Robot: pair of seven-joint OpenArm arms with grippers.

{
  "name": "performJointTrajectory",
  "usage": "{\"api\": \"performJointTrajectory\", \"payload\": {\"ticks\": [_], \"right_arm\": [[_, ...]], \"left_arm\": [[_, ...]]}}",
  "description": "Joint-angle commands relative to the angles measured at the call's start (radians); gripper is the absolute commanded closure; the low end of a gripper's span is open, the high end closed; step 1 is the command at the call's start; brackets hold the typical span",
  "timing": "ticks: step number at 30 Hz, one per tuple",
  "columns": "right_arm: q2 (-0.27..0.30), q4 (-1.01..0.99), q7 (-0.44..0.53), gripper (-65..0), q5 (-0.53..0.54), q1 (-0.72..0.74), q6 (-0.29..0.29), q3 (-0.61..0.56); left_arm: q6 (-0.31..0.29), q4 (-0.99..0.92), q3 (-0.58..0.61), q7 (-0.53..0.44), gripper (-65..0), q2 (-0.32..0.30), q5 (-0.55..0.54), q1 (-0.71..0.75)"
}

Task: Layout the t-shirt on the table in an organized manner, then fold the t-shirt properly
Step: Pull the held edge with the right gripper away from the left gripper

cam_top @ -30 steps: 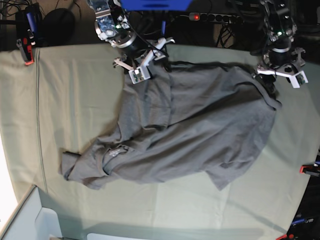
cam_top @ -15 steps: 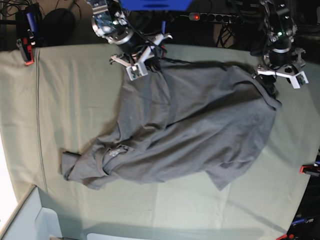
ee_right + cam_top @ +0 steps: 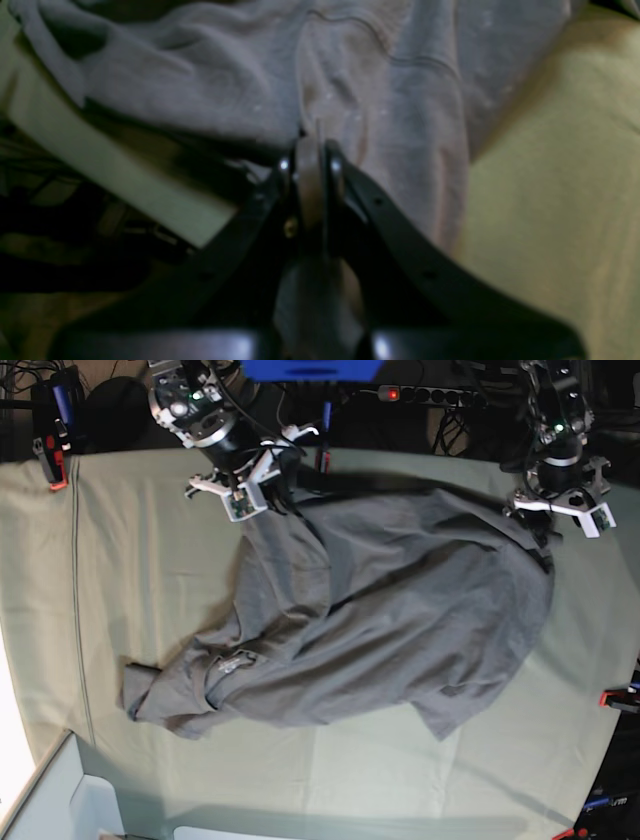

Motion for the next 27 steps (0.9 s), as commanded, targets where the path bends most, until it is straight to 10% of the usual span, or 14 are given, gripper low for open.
{"api": "performJointTrajectory", "payload": {"ticks": [1, 10, 19, 27], "right_arm": [[-0.001, 0.013, 0.018, 0.0, 0.009, -0.002, -0.001, 0.005], [0.022, 0.01, 0.013, 0.0, 0.009, -0.02, 0.005, 0.005], [0.016, -0.046, 0.018, -22.3, 0.009, -0.014, 0.005, 0.005], [-0.035, -0.04, 0.017, -28.1, 0.009, 0.02, 0.005, 0.003]], "left_arm": [[-0.002, 0.014, -0.002, -0.025, -41.9, -0.007, -0.002, -0.001], [-0.004, -0.058, -0.002, -0.029, -41.8, -0.007, -0.005, -0.011], [-0.004, -0.053, -0.002, -0.026, -41.8, -0.007, 0.0, -0.015], [-0.004, -0.05, -0.002, -0.026, -41.8, -0.007, 0.0, -0.015]]}}
